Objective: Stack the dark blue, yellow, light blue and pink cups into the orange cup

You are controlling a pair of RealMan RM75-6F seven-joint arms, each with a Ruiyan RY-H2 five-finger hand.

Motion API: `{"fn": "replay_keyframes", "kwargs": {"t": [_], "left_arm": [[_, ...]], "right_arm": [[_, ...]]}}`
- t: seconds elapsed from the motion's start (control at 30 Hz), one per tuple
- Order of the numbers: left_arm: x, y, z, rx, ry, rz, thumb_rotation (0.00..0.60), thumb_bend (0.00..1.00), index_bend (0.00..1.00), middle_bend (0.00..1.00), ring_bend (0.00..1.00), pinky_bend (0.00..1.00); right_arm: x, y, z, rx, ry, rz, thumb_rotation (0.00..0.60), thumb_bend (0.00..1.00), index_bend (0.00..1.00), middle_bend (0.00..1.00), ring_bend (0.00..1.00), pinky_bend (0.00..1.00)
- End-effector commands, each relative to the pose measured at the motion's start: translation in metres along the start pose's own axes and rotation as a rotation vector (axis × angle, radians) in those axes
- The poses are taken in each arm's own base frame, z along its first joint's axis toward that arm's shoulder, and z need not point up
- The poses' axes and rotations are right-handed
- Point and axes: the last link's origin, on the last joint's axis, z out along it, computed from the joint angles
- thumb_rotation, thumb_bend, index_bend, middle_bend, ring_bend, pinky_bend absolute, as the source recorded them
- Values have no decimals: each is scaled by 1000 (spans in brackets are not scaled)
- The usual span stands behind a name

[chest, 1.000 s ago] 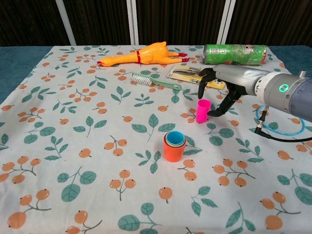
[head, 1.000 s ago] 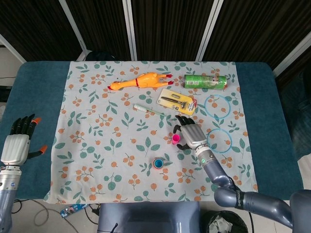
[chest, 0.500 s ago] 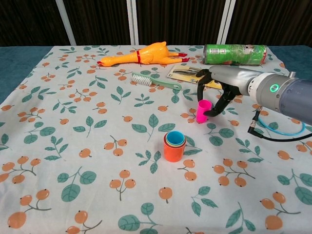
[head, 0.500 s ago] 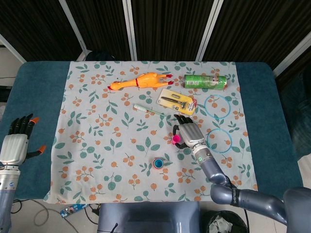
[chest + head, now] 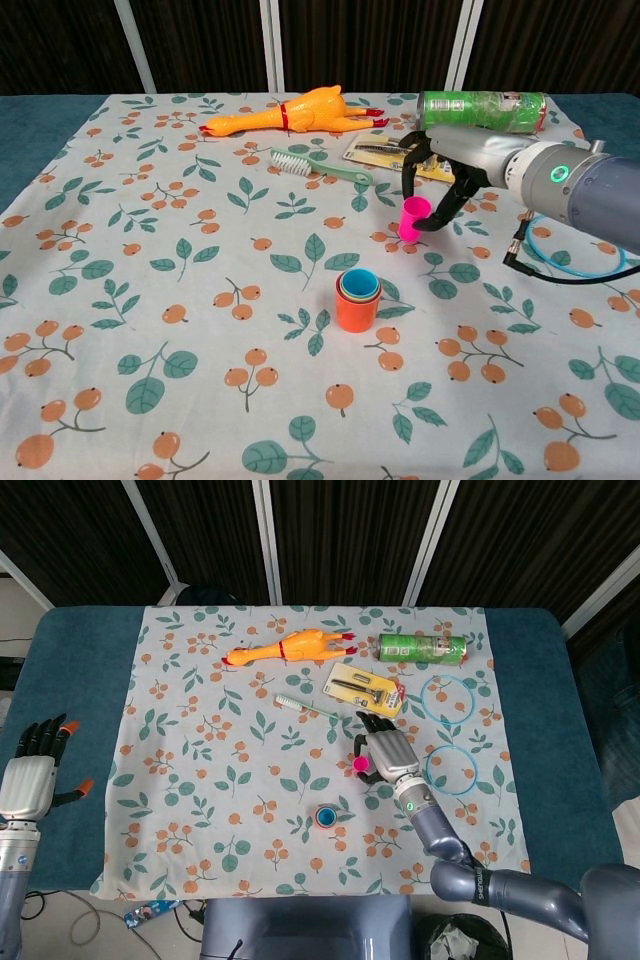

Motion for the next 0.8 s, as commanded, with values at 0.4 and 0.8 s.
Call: {"fn": "replay_keyframes", "kwargs": {"t": [0.4,0.8], "left_arm": [[2,1,-7,-11,-58,5,600,167,104,0,0,0],[3,3,-8,-10,-61,-5,600,167,103,0,0,0]], "right_arm": [[35,-17,-55,118,-93,78,600,321,562,46,70,139],[23,-51,-65,208,-83,125,600,321,562,46,71,139]]}}
